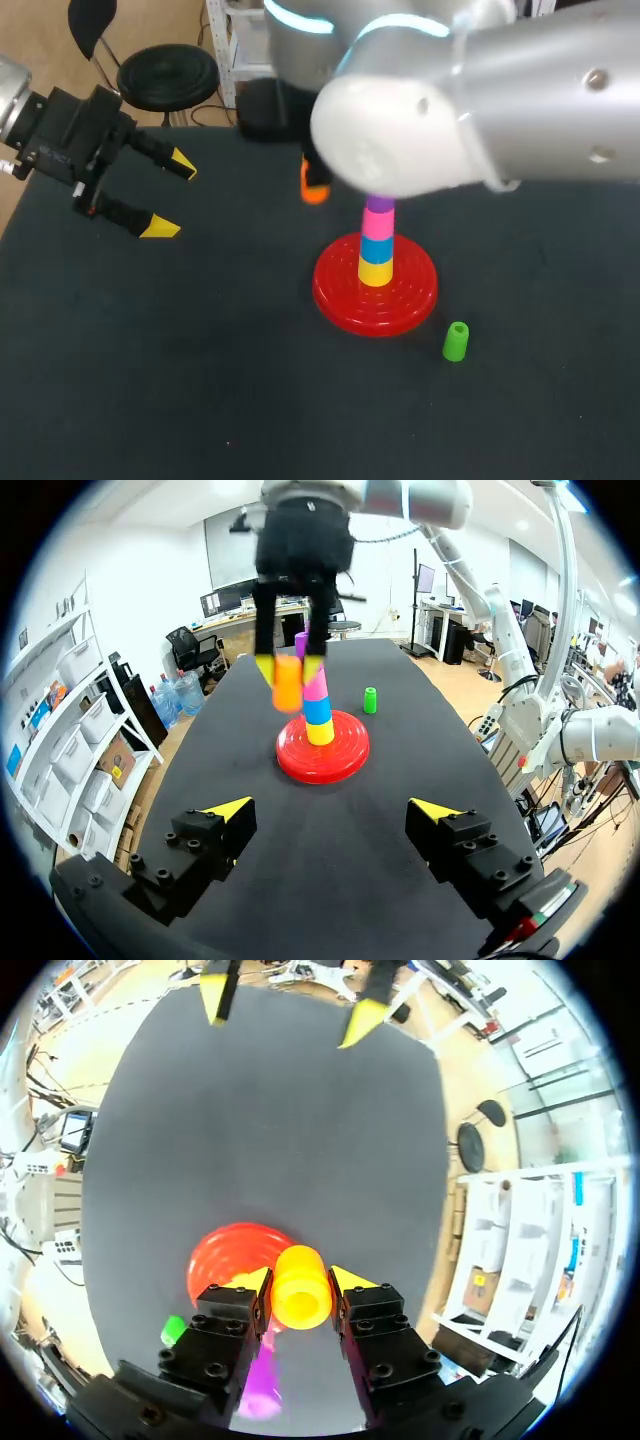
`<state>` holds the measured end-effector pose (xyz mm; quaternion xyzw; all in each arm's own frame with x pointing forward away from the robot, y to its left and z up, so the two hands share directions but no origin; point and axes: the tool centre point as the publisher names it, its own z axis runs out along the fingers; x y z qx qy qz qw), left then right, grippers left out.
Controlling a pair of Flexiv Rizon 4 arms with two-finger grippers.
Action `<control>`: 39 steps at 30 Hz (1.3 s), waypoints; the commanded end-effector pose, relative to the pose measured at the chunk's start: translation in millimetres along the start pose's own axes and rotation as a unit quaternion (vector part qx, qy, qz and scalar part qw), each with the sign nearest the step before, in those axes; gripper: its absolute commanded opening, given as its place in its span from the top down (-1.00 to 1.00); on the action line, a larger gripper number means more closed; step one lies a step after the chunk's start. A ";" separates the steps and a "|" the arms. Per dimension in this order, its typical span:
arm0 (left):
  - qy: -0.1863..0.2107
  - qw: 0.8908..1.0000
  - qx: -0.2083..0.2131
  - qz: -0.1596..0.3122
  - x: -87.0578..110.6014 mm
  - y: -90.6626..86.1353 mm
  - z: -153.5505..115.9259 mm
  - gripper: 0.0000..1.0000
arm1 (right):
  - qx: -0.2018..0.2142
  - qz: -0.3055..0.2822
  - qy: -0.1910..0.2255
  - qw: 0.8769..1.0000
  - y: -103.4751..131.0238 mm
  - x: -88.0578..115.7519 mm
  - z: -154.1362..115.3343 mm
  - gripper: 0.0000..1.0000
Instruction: Pick up and stack the cylinders on the red base in this order: pink,purple,orange,green
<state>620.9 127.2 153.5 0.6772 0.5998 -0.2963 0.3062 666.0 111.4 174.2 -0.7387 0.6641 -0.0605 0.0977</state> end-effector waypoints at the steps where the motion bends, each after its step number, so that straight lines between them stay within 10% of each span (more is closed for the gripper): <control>1: -0.001 1.000 -0.002 0.001 1.0 -1.3 0.2 -1.00 | 0.026 0.006 0.006 1.000 -1.0 5.9 -34.1 1.00; 20: -0.001 1.000 -0.002 0.001 1.0 -1.3 0.2 -1.00 | -0.037 0.052 -0.010 0.998 -2.8 36.6 -92.0 1.00; 39: -0.001 1.000 -0.002 0.001 1.0 -1.3 0.2 -1.00 | -0.088 0.089 0.000 0.992 9.3 66.6 -71.9 1.00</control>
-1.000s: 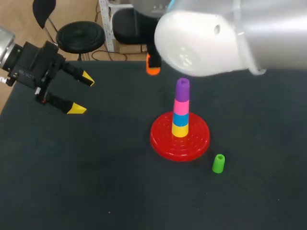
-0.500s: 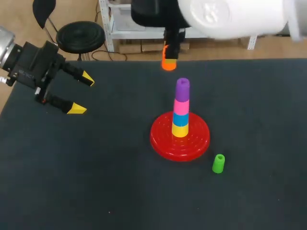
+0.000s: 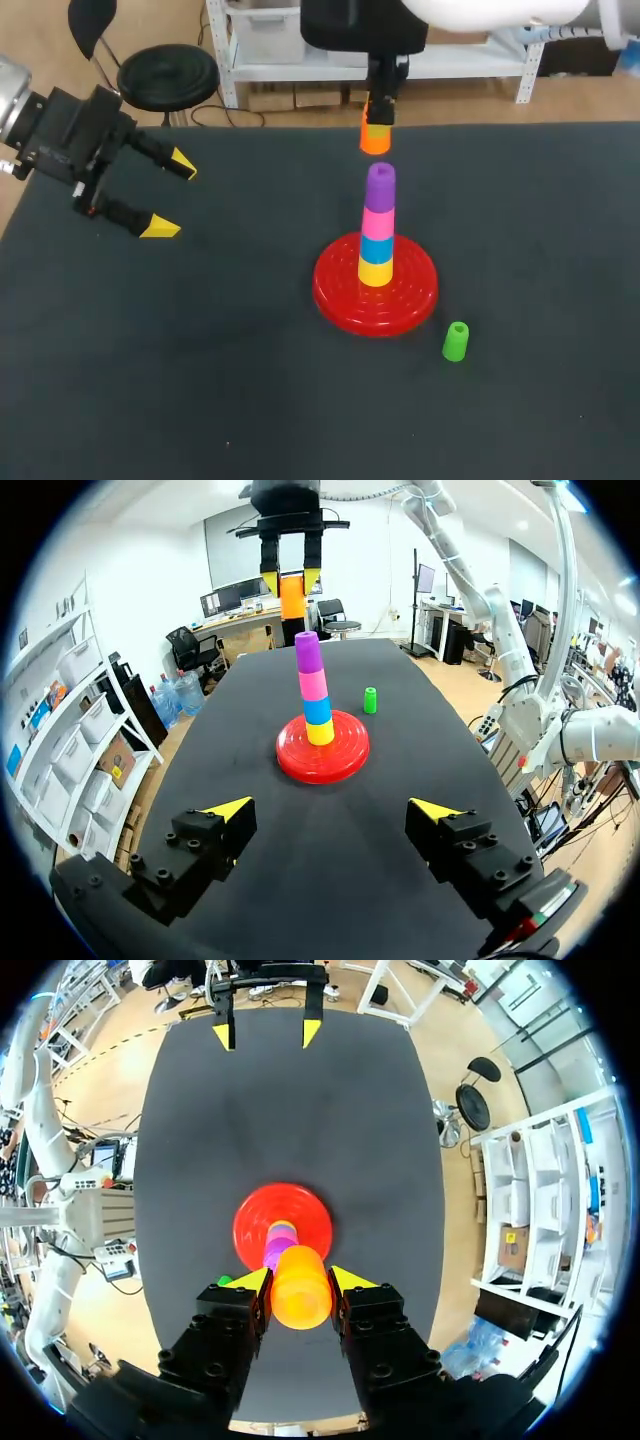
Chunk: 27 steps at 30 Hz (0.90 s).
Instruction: Pick up and stack the cylinders on the red base in this order: pink,purple,orange,green
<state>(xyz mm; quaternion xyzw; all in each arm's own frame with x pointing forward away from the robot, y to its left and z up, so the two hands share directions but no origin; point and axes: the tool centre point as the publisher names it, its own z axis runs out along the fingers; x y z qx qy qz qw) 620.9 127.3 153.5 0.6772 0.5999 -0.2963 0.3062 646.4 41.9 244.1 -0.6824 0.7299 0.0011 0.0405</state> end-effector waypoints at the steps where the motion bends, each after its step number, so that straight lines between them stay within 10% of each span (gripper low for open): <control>1: -0.001 1.000 -0.002 0.001 1.0 -1.3 0.2 -1.00 | -0.009 0.000 0.001 1.000 -1.8 2.0 6.2 1.00; 27: -0.001 1.000 -0.002 0.001 1.0 -1.3 0.2 -1.00 | -0.045 -0.011 0.008 0.999 6.4 12.1 21.2 1.00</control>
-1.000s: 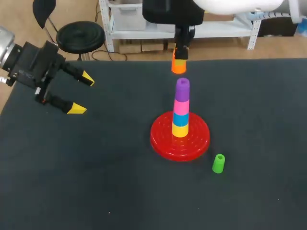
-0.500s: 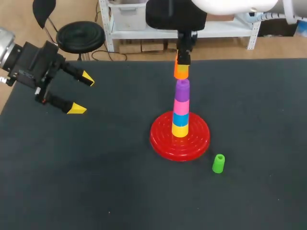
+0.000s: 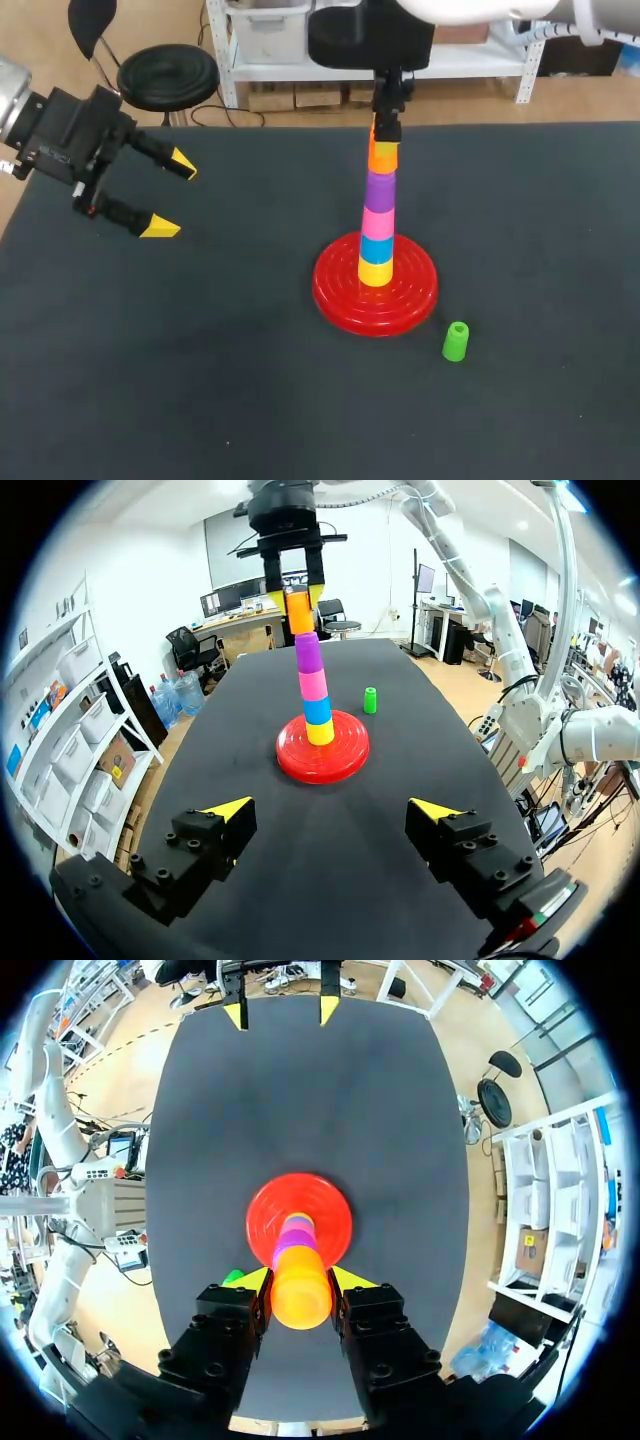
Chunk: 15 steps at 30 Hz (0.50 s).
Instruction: Pick up and stack the cylinders on the red base in this order: pink,purple,orange,green
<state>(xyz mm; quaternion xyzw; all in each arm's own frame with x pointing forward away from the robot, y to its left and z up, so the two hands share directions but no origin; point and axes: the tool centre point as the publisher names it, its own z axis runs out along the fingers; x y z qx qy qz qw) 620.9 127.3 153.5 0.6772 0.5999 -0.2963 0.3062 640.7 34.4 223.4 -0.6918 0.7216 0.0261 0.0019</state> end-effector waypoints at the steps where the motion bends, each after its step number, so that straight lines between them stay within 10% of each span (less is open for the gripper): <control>1: -0.001 1.000 -0.002 0.001 1.0 -1.3 0.2 -1.00 | -0.001 0.001 -0.003 1.000 0.4 3.1 2.6 1.00; 15: -0.001 1.000 -0.002 0.001 1.0 -1.3 0.2 -1.00 | -0.002 -0.007 -0.005 1.000 -0.3 -1.5 10.5 1.00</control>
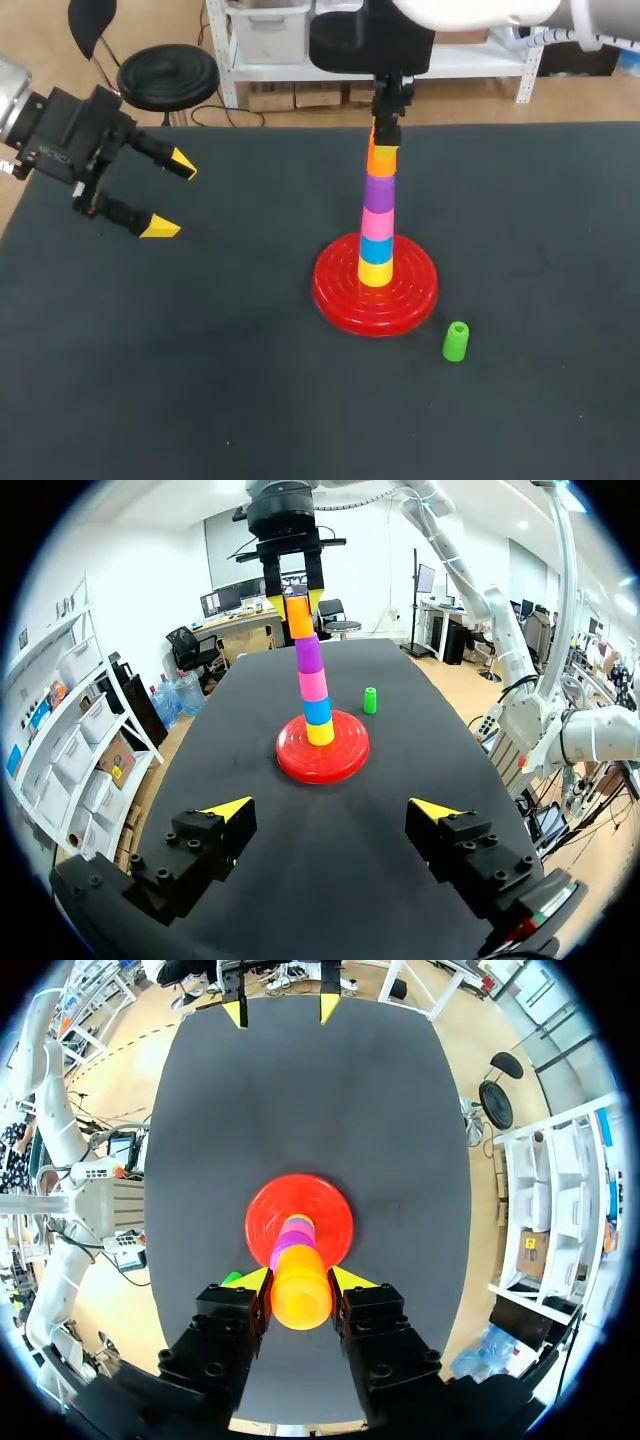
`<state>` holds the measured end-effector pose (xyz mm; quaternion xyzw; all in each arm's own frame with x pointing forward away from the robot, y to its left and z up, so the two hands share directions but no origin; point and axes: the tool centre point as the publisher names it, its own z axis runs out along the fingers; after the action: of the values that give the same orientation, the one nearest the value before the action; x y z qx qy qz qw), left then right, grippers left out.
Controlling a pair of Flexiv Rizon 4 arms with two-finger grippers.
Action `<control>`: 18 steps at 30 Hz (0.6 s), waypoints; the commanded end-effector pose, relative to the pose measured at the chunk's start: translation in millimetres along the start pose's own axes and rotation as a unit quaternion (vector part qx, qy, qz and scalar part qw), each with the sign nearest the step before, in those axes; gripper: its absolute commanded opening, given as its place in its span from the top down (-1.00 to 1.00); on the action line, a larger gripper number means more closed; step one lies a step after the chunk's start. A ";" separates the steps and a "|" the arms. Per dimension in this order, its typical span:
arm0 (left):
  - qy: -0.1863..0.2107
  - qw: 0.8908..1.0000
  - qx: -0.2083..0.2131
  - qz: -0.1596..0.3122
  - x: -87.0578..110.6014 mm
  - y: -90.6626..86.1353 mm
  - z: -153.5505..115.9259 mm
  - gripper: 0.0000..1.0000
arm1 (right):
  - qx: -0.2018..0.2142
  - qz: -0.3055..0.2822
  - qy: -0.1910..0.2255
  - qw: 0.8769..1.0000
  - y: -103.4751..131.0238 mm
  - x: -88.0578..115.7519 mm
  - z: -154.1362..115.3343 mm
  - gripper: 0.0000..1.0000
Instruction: Pick up and stack the cylinders on the red base in this order: pink,purple,orange,green
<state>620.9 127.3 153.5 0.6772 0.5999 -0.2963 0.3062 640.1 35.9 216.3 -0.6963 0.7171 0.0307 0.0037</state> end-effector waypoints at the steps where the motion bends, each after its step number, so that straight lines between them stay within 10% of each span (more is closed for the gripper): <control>1: -0.001 1.000 -0.002 0.001 1.0 -1.3 0.2 -1.00 | 0.000 0.000 -0.001 1.000 -1.0 -0.2 4.0 1.00; 18: -0.001 1.000 -0.002 0.001 1.0 -1.3 0.2 -1.00 | 0.017 -0.005 -0.003 1.000 4.9 -2.0 -2.1 1.00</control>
<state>620.9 127.3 153.5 0.6772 0.5999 -0.2963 0.3062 641.3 40.5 218.1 -0.7003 0.7134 0.0235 0.0112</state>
